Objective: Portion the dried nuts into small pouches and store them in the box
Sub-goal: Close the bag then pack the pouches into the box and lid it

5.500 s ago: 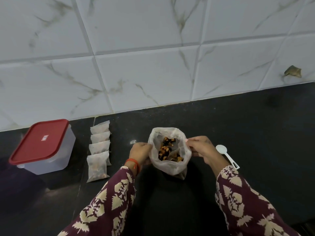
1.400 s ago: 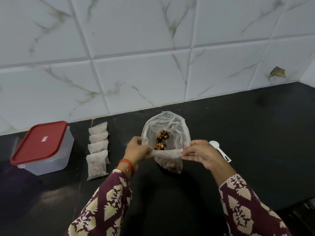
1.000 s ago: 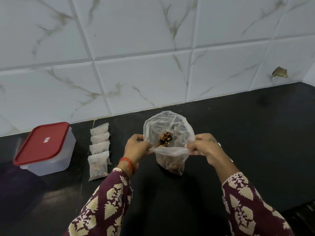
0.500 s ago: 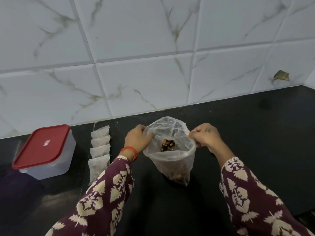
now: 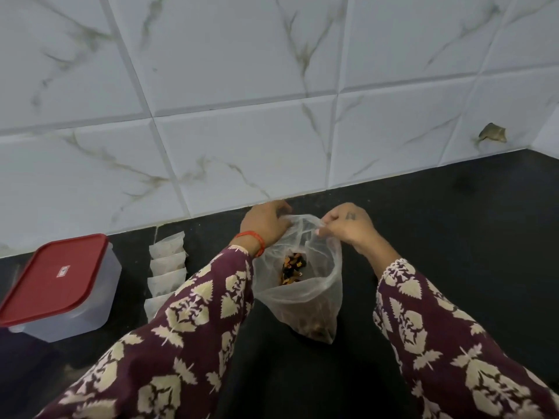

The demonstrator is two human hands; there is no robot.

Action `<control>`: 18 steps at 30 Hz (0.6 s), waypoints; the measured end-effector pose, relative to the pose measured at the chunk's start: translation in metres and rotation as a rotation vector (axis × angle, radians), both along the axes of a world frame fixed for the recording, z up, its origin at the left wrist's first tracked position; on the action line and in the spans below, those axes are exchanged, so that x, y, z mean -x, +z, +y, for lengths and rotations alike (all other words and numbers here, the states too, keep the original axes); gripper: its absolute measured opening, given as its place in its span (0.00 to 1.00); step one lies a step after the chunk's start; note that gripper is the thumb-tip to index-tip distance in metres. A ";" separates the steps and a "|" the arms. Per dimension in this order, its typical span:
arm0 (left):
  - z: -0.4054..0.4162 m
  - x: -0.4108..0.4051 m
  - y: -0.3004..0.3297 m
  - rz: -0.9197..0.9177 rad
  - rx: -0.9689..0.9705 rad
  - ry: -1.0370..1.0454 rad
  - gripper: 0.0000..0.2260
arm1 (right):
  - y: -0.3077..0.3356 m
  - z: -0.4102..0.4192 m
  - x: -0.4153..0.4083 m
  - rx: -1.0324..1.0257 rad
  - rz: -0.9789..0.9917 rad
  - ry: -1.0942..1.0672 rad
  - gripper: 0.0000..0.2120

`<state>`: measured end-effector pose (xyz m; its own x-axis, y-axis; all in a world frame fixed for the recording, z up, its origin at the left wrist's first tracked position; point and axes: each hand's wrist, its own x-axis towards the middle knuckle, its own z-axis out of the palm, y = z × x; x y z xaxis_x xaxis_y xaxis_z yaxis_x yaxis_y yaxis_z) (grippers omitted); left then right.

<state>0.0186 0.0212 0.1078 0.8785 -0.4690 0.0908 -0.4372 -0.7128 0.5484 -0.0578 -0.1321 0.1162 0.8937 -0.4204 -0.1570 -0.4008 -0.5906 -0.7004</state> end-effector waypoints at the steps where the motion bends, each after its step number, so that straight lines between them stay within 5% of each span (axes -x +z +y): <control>1: -0.002 -0.005 0.001 -0.027 0.046 0.040 0.10 | 0.001 -0.001 -0.003 0.016 -0.050 -0.032 0.04; 5: 0.005 -0.020 0.004 -0.088 0.215 0.135 0.06 | 0.003 -0.013 0.004 -0.155 -0.197 -0.183 0.13; 7: 0.008 -0.020 0.006 -0.037 0.199 0.036 0.15 | 0.001 -0.015 0.014 -0.272 -0.096 -0.142 0.19; 9: 0.006 -0.021 0.005 0.022 0.093 -0.087 0.20 | -0.004 -0.013 0.021 -0.361 -0.011 -0.060 0.13; 13: 0.002 -0.022 0.000 -0.011 0.018 -0.086 0.07 | -0.010 -0.008 0.017 -0.114 -0.146 -0.037 0.04; 15: 0.006 -0.023 0.003 -0.081 0.126 0.002 0.05 | -0.006 -0.010 0.017 -0.065 -0.203 -0.046 0.09; 18: 0.010 -0.019 0.012 -0.145 0.249 0.063 0.04 | 0.001 -0.012 0.027 -0.255 -0.242 -0.054 0.22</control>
<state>0.0371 0.0311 0.1199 0.8745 -0.3619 0.3229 -0.4832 -0.5925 0.6446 -0.0845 -0.1438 0.1172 0.8951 -0.4430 -0.0497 -0.2317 -0.3671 -0.9008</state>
